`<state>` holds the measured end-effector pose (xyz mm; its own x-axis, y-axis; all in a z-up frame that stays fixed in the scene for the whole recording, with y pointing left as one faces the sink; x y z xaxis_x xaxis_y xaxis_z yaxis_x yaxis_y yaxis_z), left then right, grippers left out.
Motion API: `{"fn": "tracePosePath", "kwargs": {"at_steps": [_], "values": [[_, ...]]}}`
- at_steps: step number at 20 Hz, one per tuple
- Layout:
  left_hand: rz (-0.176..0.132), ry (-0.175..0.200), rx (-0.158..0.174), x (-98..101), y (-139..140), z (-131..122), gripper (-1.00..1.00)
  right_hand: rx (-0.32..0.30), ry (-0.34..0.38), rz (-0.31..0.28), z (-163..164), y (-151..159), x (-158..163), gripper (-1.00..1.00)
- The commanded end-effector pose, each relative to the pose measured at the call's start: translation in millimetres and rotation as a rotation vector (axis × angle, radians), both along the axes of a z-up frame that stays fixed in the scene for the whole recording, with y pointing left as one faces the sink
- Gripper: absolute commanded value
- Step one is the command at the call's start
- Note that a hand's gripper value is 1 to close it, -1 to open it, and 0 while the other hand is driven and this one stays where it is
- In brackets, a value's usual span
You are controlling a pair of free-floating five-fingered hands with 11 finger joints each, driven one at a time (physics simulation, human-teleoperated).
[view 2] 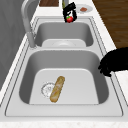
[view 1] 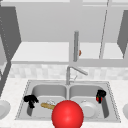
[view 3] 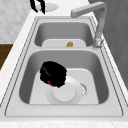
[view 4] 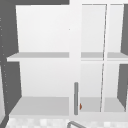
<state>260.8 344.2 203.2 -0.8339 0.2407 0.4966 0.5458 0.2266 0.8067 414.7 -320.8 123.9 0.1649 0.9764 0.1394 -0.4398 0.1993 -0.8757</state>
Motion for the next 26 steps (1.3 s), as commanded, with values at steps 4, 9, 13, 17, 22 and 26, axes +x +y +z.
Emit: {"fn": "tracePosePath", "kwargs": {"at_steps": [4, 9, 13, 17, 22, 26], "values": [[0.000, 0.000, 0.000, 0.0, 0.0, 0.0, 0.00, -0.037, -0.010, 0.012, 46.1, -22.8, -26.7, 1.00], [0.000, 0.000, 0.000, 0.0, 0.0, 0.0, 0.00, -0.049, -0.001, 0.007, 76.5, -39.4, -47.3, 1.00], [0.000, 0.000, 0.000, 0.0, 0.0, 0.0, 0.00, -0.049, -0.007, 0.010, 97.8, -58.5, -61.3, 1.00], [0.000, 0.000, 0.000, 0.0, 0.0, 0.0, 0.00, -0.039, -0.014, 0.013, 115.4, -80.4, -74.6, 1.00], [0.000, 0.000, 0.000, 0.0, 0.0, 0.0, 0.00, -0.025, -0.002, 0.014, 131.8, -110.4, -86.0, 1.00], [0.000, 0.000, 0.000, 0.0, 0.0, 0.0, 0.00, -0.022, -0.002, 0.012, 142.2, -136.2, -95.0, 1.00]]}}
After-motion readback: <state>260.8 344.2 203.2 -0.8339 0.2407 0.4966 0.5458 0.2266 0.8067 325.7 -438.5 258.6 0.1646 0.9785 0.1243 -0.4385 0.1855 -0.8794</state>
